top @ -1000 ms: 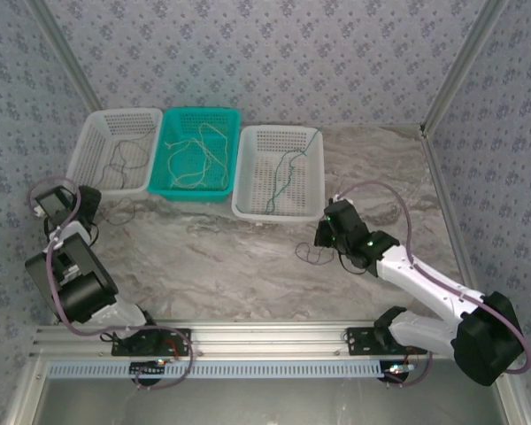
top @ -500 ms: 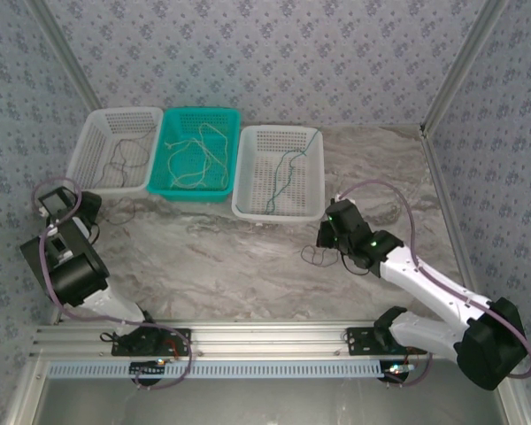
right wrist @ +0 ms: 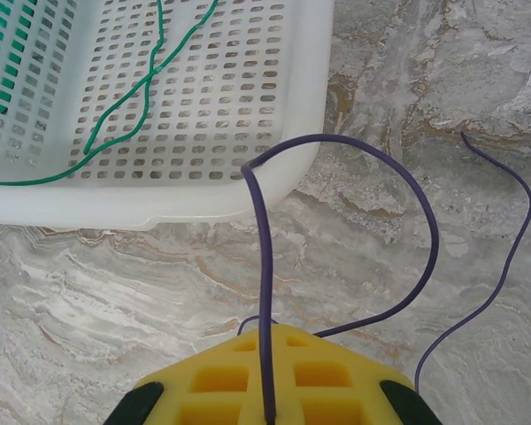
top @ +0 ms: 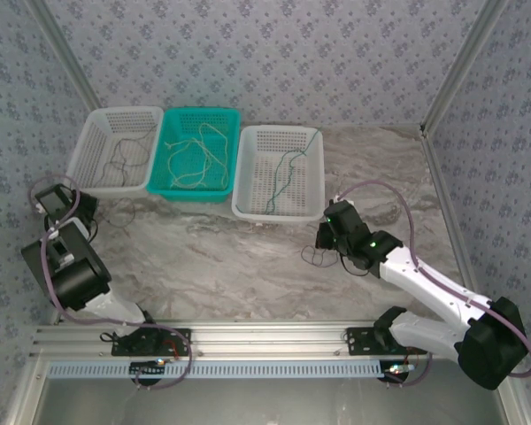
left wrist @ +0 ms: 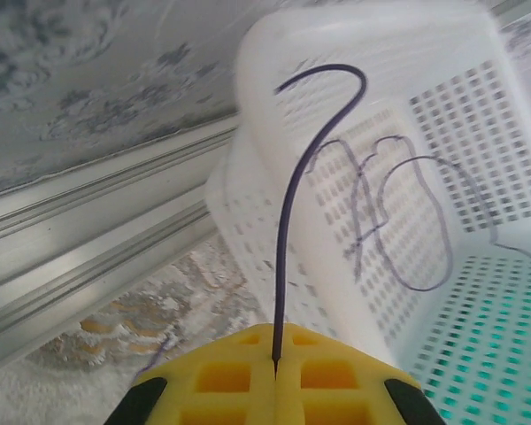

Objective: Untangle the cables

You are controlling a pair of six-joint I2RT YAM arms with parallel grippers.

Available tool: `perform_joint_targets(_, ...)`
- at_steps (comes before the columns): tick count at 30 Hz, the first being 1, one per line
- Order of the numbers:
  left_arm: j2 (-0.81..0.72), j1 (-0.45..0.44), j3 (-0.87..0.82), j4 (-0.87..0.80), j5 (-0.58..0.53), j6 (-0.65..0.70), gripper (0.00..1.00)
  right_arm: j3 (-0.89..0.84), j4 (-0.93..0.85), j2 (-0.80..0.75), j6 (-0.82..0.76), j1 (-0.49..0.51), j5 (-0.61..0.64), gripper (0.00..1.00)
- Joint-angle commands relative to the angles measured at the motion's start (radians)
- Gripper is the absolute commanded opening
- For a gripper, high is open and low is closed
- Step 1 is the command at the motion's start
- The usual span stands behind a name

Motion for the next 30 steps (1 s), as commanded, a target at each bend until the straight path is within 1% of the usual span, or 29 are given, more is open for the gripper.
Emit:
perform_joint_targets(1, -0.153, -0.004, -0.003, -0.069, -0.029, -0.014, 0.0, 0.019, -0.011, -0.01, 0.016, 0.007, 0.025, 0.0)
perform_joint_targets(3, -0.225, -0.013, 0.011, -0.116, -0.044, -0.01, 0.0, 0.014, -0.004, -0.008, 0.017, 0.007, 0.029, 0.0)
perform_joint_targets(6, -0.286, -0.032, 0.069, -0.166, -0.042, -0.002, 0.0, 0.005, 0.013, -0.007, 0.016, 0.009, 0.026, 0.0)
perform_joint_targets(10, -0.261, -0.071, 0.219, -0.186, -0.018, -0.017, 0.0, -0.004, 0.026, -0.005, 0.051, 0.012, 0.022, 0.0)
perform_joint_targets(13, -0.172, -0.097, 0.39, -0.213, 0.016, -0.034, 0.0, -0.005, 0.021, -0.008, 0.053, 0.012, 0.025, 0.0)
perform_joint_targets(14, -0.138, -0.121, 0.451, -0.223, 0.018, -0.032, 0.0, -0.005, 0.018, -0.01, 0.053, 0.012, 0.028, 0.0)
perform_joint_targets(17, -0.041, -0.166, 0.621, -0.254, -0.01, 0.007, 0.0, -0.011, 0.017, -0.019, 0.064, 0.015, 0.036, 0.0)
perform_joint_targets(18, -0.006, -0.174, 0.682, -0.274, -0.028, 0.028, 0.0, -0.014, 0.017, -0.022, 0.068, 0.019, 0.038, 0.0)
perform_joint_targets(20, 0.069, -0.177, 0.791, -0.311, -0.029, 0.047, 0.0, -0.016, 0.01, -0.025, 0.076, 0.024, 0.042, 0.0)
perform_joint_targets(23, 0.181, -0.187, 0.9, -0.313, -0.031, 0.064, 0.0, -0.02, 0.004, -0.031, 0.092, 0.033, 0.055, 0.0)
perform_joint_targets(26, 0.313, -0.213, 1.021, -0.382, -0.067, 0.116, 0.01, -0.02, 0.004, -0.044, 0.109, 0.045, 0.072, 0.0)
perform_joint_targets(27, 0.36, -0.221, 1.064, -0.411, -0.078, 0.131, 0.09, -0.019, 0.002, -0.049, 0.113, 0.049, 0.077, 0.0)
perform_joint_targets(28, 0.404, -0.226, 1.102, -0.45, -0.073, 0.136, 0.23, -0.018, 0.002, -0.053, 0.114, 0.053, 0.082, 0.0)
perform_joint_targets(30, 0.488, -0.236, 1.232, -0.589, -0.049, 0.163, 0.69, -0.005, -0.012, -0.063, 0.111, 0.058, 0.089, 0.0)
